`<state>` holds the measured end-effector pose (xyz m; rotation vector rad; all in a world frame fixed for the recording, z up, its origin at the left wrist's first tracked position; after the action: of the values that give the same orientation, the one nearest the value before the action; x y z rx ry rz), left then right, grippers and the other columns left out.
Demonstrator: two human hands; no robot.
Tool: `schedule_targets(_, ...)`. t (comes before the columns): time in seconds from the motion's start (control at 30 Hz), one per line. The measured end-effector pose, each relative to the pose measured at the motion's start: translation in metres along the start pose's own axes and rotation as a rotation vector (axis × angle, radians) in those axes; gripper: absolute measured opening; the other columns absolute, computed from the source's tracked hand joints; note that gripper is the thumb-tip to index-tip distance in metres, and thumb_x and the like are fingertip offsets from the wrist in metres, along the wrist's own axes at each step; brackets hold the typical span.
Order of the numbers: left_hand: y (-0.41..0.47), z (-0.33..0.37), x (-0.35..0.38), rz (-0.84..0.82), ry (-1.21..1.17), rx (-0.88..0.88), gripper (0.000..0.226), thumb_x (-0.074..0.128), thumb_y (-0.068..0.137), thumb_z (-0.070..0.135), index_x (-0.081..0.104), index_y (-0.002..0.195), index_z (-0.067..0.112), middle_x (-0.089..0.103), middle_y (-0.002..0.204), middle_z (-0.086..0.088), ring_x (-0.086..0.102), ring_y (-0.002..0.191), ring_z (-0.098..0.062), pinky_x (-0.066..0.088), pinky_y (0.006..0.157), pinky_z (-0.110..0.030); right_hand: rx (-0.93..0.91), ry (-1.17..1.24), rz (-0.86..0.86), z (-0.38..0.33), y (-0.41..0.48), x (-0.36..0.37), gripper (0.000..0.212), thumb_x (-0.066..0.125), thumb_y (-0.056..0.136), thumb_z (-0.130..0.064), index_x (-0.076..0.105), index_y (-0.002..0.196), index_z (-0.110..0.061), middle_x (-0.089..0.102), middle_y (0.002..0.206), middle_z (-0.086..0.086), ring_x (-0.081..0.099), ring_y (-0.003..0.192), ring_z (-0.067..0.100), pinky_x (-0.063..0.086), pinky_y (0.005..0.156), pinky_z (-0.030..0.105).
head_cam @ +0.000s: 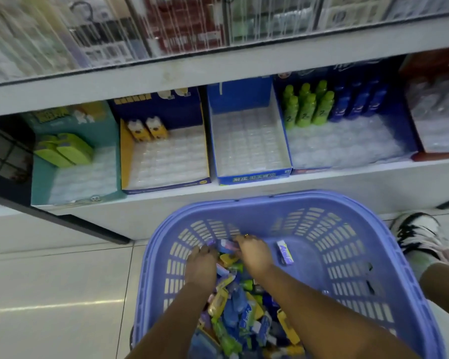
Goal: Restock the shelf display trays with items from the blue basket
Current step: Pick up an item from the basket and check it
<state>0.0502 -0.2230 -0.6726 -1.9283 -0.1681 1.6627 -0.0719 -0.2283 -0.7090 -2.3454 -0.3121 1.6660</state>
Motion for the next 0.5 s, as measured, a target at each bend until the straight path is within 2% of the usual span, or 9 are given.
schedule_targets(0.1, -0.003, 0.003, -0.003, 0.018, 0.026, -0.011, 0.049, 0.048, 0.091, 0.015, 0.037, 0.139, 0.014, 0.057, 0.123, -0.007, 0.038, 0.123, -0.028, 0.038, 0.095, -0.035, 0.020, -0.060, -0.049, 0.009, -0.003, 0.001, 0.034, 0.039, 0.099, -0.031, 0.059, 0.114, -0.008, 0.061, 0.114, 0.016, 0.055, 0.111, 0.030, 0.043, 0.086, 0.038)
schedule_targets(0.2, -0.004, 0.000, -0.001, 0.026, -0.053, -0.045, 0.042, 0.047, 0.092, 0.017, 0.041, 0.134, 0.015, 0.066, 0.106, -0.007, 0.042, 0.120, -0.029, 0.040, 0.091, -0.035, 0.076, 0.054, -0.121, 0.022, -0.016, 0.001, 0.012, 0.046, 0.092, -0.010, 0.054, 0.101, -0.009, 0.060, 0.111, 0.018, 0.057, 0.102, 0.029, 0.041, 0.076, 0.036)
schedule_targets(0.23, -0.004, -0.003, -0.003, 0.027, -0.113, -0.066, 0.037, 0.051, 0.091, 0.019, 0.050, 0.128, 0.016, 0.065, 0.106, -0.009, 0.043, 0.120, -0.029, 0.040, 0.091, -0.033, 0.114, 0.180, -0.113, 0.027, -0.022, -0.001, 0.005, 0.049, 0.091, -0.009, 0.049, 0.094, -0.013, 0.061, 0.103, 0.018, 0.058, 0.091, 0.027, 0.038, 0.069, 0.033)
schedule_targets(0.3, -0.008, -0.005, -0.012, 0.065, -0.320, -0.096, 0.020, 0.062, 0.086, 0.023, 0.066, 0.104, 0.014, 0.063, 0.106, -0.010, 0.048, 0.116, -0.026, 0.042, 0.086, -0.029, 0.226, 0.560, -0.111, 0.035, -0.038, -0.006, 0.014, 0.054, 0.092, -0.016, 0.043, 0.083, -0.015, 0.060, 0.080, 0.013, 0.055, 0.069, 0.020, 0.036, 0.060, 0.028)
schedule_targets(0.37, -0.015, -0.008, -0.028, 0.107, -0.580, -0.132, 0.013, 0.073, 0.079, 0.022, 0.067, 0.084, 0.012, 0.067, 0.095, -0.010, 0.057, 0.101, -0.023, 0.046, 0.077, -0.029, 0.326, 1.015, -0.199, 0.032, -0.053, -0.016, 0.018, 0.051, 0.095, -0.014, 0.044, 0.079, -0.014, 0.059, 0.067, 0.008, 0.056, 0.048, 0.009, 0.041, 0.052, 0.022)
schedule_targets(0.43, -0.022, -0.011, -0.042, 0.076, -0.823, -0.169, 0.013, 0.077, 0.076, 0.016, 0.064, 0.078, 0.013, 0.068, 0.086, -0.006, 0.062, 0.085, -0.019, 0.050, 0.067, -0.026, 0.361, 1.286, -0.279, 0.027, -0.064, -0.038, 0.019, 0.048, 0.097, -0.010, 0.048, 0.078, -0.013, 0.058, 0.060, 0.006, 0.052, 0.039, 0.006, 0.039, 0.048, 0.019)
schedule_targets(0.5, -0.029, -0.009, -0.057, -0.004, -1.002, -0.175, 0.015, 0.077, 0.075, 0.014, 0.067, 0.084, 0.008, 0.066, 0.081, -0.006, 0.060, 0.074, -0.016, 0.047, 0.058, -0.020, 0.310, 1.347, -0.268, 0.028, -0.071, -0.078, 0.019, 0.049, 0.097, -0.013, 0.051, 0.078, -0.012, 0.055, 0.059, 0.005, 0.048, 0.041, 0.006, 0.036, 0.047, 0.018)
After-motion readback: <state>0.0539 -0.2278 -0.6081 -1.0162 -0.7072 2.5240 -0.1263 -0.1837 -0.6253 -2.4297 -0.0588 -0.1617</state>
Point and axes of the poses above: each hand's wrist, its own y-axis towards the middle knuckle, its own x-axis out of the palm, z = x × y, the point moved 9 cm from there along y, towards the middle knuckle
